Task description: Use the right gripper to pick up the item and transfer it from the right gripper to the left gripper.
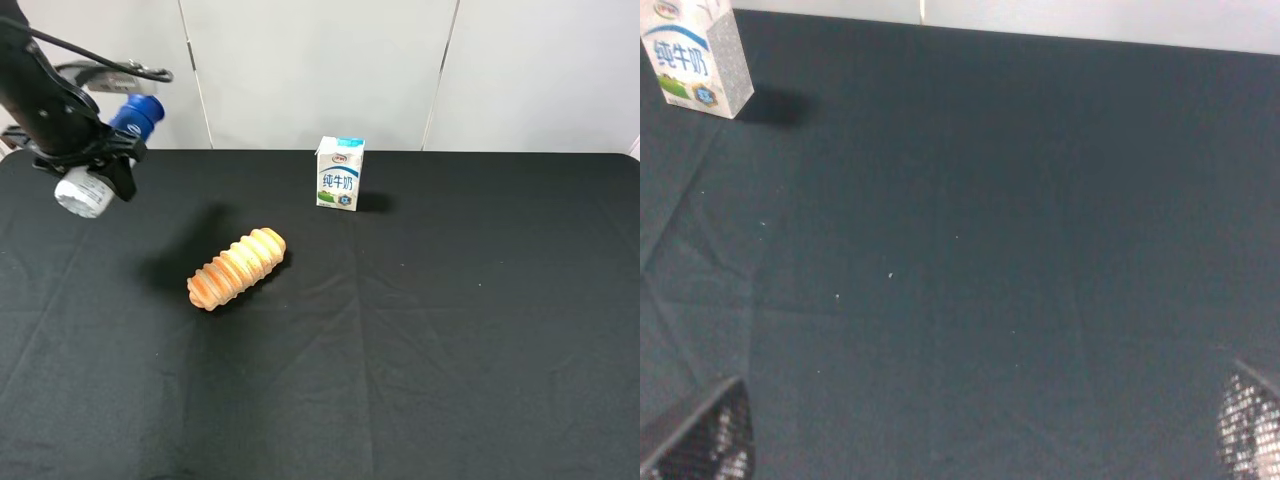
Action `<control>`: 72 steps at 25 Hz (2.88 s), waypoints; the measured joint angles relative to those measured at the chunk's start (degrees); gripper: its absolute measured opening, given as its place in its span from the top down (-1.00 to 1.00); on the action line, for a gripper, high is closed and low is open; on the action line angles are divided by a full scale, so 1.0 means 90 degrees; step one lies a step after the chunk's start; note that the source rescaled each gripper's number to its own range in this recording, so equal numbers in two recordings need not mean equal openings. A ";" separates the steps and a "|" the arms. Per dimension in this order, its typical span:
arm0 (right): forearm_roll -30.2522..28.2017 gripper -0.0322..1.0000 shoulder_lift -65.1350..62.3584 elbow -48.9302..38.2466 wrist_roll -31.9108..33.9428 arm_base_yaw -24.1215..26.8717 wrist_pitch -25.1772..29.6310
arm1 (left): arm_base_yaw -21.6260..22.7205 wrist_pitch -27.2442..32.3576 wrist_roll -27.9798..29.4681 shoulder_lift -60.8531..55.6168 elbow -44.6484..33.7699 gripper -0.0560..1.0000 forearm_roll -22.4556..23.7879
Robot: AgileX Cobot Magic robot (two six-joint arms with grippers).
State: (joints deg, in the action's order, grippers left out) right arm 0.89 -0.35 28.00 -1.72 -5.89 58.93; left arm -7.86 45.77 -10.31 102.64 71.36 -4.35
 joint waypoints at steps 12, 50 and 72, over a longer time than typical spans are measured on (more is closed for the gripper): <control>0.0000 -1.00 0.0000 0.0000 0.0000 0.0000 0.0000 | 0.0000 -0.0366 -0.0084 0.0419 -0.0481 0.77 -0.0083; 0.0000 -1.00 0.0000 0.0000 0.0000 0.0000 0.0000 | 0.0000 -0.1620 -0.0128 0.0419 -0.1596 -0.95 -0.0023; 0.0000 -1.00 0.0000 0.0000 0.0000 0.0000 0.0000 | 0.0000 -0.0780 -0.0128 -0.0313 -0.1134 -1.00 -0.0004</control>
State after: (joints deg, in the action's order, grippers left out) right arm 0.89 -0.35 28.00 -1.72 -5.89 58.93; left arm -7.86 38.74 -11.46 99.83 61.15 -4.38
